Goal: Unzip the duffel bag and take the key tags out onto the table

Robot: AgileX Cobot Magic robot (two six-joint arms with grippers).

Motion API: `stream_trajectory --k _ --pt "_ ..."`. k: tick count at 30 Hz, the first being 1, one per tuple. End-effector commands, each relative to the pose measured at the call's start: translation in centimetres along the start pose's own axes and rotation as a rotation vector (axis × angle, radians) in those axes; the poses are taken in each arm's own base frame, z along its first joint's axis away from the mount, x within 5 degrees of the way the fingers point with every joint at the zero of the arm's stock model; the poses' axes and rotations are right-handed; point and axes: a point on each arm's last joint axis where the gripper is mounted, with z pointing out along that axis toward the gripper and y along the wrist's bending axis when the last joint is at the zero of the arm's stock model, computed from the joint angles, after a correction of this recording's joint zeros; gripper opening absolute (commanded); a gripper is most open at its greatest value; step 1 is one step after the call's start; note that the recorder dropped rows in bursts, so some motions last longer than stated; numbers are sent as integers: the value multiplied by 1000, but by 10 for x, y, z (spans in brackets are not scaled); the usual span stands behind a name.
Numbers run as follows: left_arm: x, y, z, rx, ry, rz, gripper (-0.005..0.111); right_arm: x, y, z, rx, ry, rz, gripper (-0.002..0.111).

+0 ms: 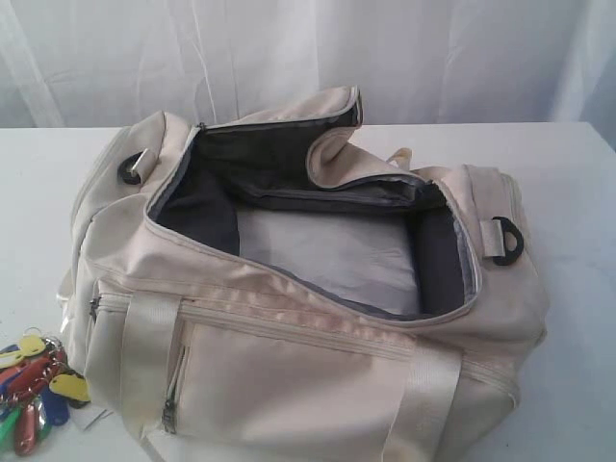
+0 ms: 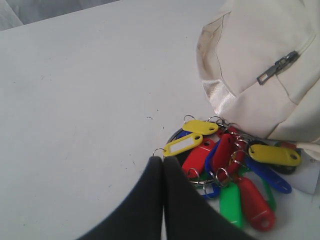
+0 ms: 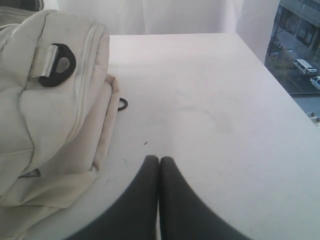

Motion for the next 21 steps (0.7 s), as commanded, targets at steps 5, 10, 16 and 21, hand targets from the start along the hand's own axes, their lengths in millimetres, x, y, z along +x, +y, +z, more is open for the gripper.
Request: stream_trajectory --k 5,10,16,21 --pt "1 0 0 0 3 -4 0 0 0 0 2 -17 -16 0" --pt "1 0 0 0 3 -8 0 0 0 0 2 -17 -16 0" --pt "1 -1 0 13 0 -139 0 0 0 0 2 -17 -16 0" --pt "1 -2 0 14 1 -235 0 0 0 0 2 -17 -16 0"
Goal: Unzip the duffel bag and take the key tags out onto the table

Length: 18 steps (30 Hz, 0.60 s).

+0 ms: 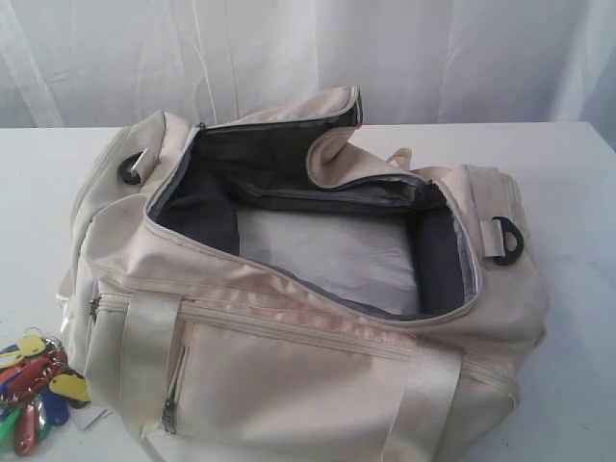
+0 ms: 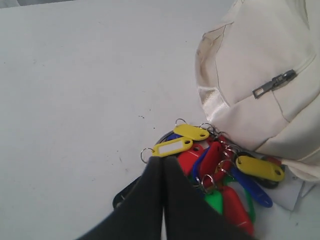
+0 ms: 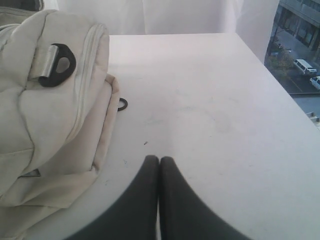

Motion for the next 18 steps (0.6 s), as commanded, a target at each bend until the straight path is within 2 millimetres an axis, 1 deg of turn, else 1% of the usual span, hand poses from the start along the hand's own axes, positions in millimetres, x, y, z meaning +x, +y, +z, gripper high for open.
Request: stream_trajectory --k 1,18 --pt "1 -1 0 7 2 -95 0 0 0 0 2 -16 -16 0" --pt "1 -1 0 7 2 -95 0 0 0 0 2 -16 -14 0"
